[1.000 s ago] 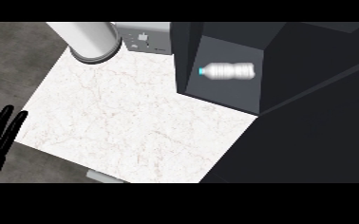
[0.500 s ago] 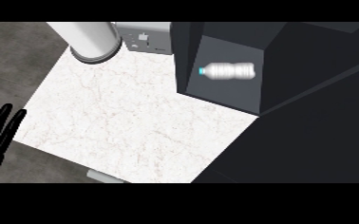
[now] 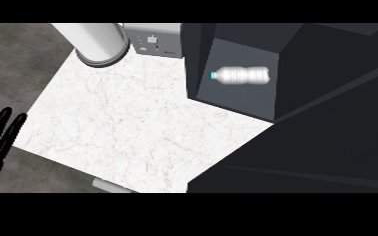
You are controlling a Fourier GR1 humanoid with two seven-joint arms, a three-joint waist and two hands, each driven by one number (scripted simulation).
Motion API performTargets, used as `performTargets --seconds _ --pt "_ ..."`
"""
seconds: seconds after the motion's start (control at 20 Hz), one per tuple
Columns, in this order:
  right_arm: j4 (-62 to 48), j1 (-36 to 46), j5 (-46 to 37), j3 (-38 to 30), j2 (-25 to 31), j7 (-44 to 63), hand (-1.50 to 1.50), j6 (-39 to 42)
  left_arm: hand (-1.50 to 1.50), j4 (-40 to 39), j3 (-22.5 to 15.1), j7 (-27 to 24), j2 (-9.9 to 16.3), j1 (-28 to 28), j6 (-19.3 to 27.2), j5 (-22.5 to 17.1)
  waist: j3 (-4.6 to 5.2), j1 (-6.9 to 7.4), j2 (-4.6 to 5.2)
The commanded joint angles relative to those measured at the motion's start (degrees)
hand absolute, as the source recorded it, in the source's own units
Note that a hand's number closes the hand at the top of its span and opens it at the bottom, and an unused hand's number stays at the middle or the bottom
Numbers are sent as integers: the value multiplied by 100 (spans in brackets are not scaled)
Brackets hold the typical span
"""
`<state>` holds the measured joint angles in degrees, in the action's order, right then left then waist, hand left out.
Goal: Pick up the bottled water, place it into the cabinet and close the cabinet
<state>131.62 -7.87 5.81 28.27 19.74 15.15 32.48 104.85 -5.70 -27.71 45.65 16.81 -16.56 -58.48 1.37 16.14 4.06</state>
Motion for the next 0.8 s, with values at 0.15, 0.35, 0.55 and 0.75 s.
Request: performTargets --seconds 0.15,0.35,0.55,0.75 --pt "-1198 1167 35 -148 -794 853 150 -584 -150 -121 20 32 16 18 -73 -39 -34 29 -40" --pt "-1797 1874 12 -445 -1258 1055 150 -888 -150 -126 76 42 11 -40 -64 -115 -62 -85 -72" --pt "-2456 2718 -286 -859 -1790 1269 150 -1478 -150 -270 53 30 -28 10 -92 -87 -69 -227 -123" --pt "-3266 3664 -435 -1232 -1956 1391 150 -2314 -150 -286 88 -11 -71 29 -83 -95 -90 -272 -157"
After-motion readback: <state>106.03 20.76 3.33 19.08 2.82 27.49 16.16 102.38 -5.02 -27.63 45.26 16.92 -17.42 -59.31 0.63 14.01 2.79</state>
